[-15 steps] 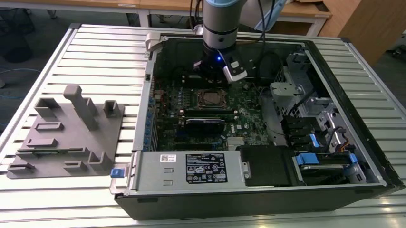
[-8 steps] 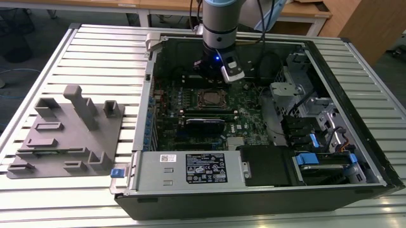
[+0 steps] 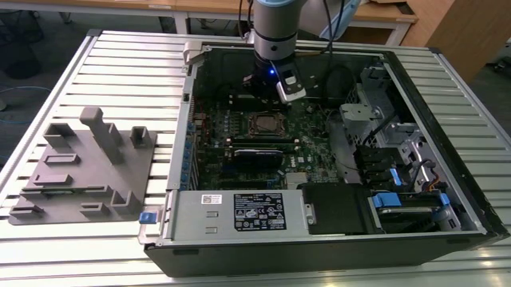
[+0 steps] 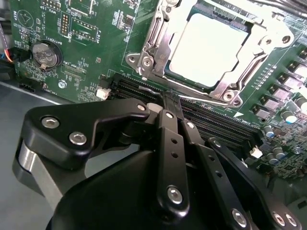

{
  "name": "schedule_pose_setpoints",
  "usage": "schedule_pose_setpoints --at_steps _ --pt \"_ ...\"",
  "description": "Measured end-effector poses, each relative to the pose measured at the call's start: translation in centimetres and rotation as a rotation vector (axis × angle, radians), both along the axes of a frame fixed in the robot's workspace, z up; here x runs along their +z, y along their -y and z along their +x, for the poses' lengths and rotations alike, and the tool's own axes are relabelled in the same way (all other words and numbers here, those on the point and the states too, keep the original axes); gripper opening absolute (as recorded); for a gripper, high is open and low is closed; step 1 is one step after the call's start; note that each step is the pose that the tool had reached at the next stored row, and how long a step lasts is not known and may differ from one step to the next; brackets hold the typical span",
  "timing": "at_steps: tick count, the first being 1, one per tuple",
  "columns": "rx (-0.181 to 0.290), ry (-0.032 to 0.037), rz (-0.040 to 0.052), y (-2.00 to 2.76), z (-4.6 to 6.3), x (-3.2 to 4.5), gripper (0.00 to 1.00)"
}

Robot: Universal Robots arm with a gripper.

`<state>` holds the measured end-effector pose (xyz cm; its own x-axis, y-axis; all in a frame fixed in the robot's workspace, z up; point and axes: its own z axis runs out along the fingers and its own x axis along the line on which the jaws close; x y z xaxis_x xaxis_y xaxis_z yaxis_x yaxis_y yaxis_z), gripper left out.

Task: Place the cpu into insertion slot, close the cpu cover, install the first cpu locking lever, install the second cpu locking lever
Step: 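Install the first cpu locking lever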

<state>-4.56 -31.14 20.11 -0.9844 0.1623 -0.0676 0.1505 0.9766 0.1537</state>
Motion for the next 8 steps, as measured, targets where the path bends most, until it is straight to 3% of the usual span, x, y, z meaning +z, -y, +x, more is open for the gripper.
schedule_pose_setpoints --at_steps 8 --pt "0.0 0.0068 -0.008 0.0 -0.01 -0.08 0.11"
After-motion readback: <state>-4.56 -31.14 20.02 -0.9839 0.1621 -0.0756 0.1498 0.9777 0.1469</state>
